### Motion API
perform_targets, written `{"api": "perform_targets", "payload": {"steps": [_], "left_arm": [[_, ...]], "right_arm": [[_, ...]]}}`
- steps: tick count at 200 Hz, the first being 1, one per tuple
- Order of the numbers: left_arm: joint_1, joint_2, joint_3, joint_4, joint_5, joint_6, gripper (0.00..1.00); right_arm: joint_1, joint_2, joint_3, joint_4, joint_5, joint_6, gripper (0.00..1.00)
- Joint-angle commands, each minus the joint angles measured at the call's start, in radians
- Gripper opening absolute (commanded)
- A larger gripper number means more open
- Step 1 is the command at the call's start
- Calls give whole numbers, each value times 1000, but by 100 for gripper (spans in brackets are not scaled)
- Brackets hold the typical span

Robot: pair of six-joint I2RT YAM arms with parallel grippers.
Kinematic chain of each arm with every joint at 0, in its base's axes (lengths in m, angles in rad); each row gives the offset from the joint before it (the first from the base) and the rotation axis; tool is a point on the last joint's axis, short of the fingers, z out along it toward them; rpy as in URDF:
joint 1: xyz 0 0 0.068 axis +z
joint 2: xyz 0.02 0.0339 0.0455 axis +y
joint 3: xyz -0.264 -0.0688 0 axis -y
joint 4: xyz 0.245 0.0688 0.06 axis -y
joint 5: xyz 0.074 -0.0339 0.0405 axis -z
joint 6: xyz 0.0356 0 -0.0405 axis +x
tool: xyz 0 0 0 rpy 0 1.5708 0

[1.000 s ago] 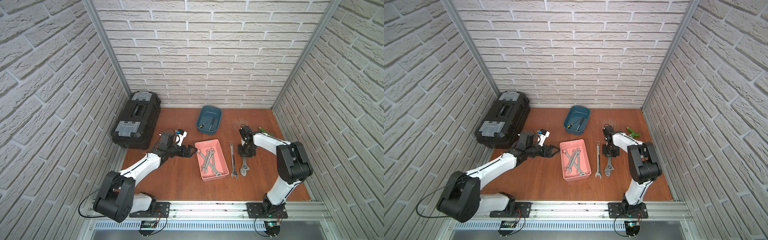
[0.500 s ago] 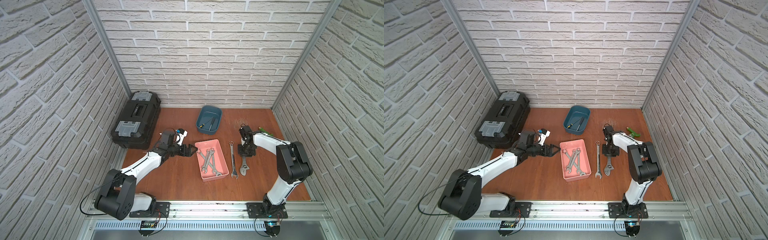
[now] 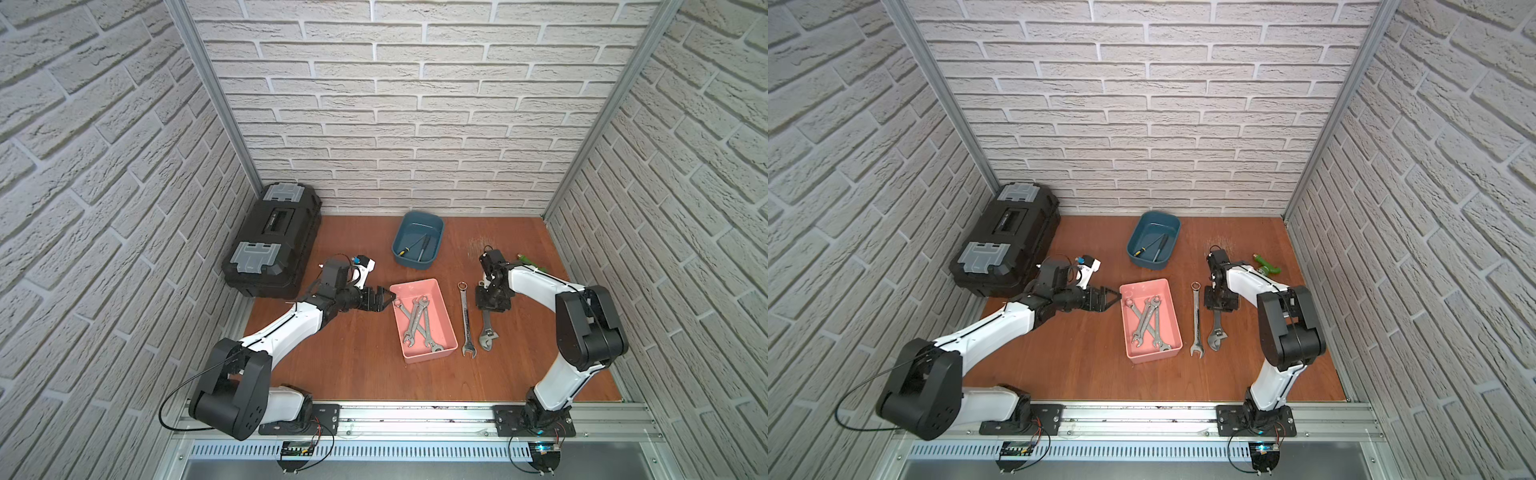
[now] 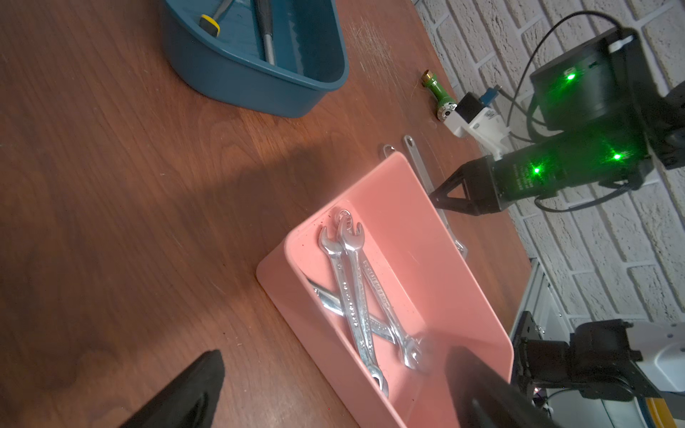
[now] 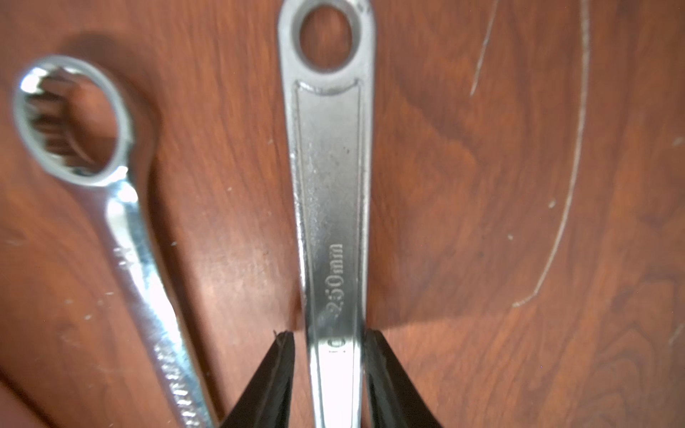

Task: Take out the wrench from the storage box
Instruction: Place the wrench at the center of the board, then pick up the wrench from the storage box.

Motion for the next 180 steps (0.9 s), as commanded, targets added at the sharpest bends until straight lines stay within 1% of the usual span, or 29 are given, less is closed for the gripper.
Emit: {"api": "perform_targets", "payload": {"steps": [1,45,82,103,119,142,166,180], "left_arm": [[5,-32,23,-11,7,28,98],[-30,-77,50,-72,-63,51,98],[-79,-91,67,-96,-119,50,98],[-100,-93,62,-95,-142,45,98],[-108,-97,57,-94,-144,42,98],[-110,-109,53,-107,-143,43,98],[-109,-134,40,-119,-143,46,98],[-108,-151,28,-126,-145,50,98]], "right_arm": [[6,-97,3,-15,-18,12,38],[62,-261,17,-66,-82,32,44],[123,-398,2,-77,-134,110,50],[188,-442,3,-83,-145,165,53],[258,-454,15,-95,-125,214,53],[362,-447,32,-96,-93,327,54],[476,-383,74,-85,-41,423,54],[532,-336,87,-46,-23,461,53]]}}
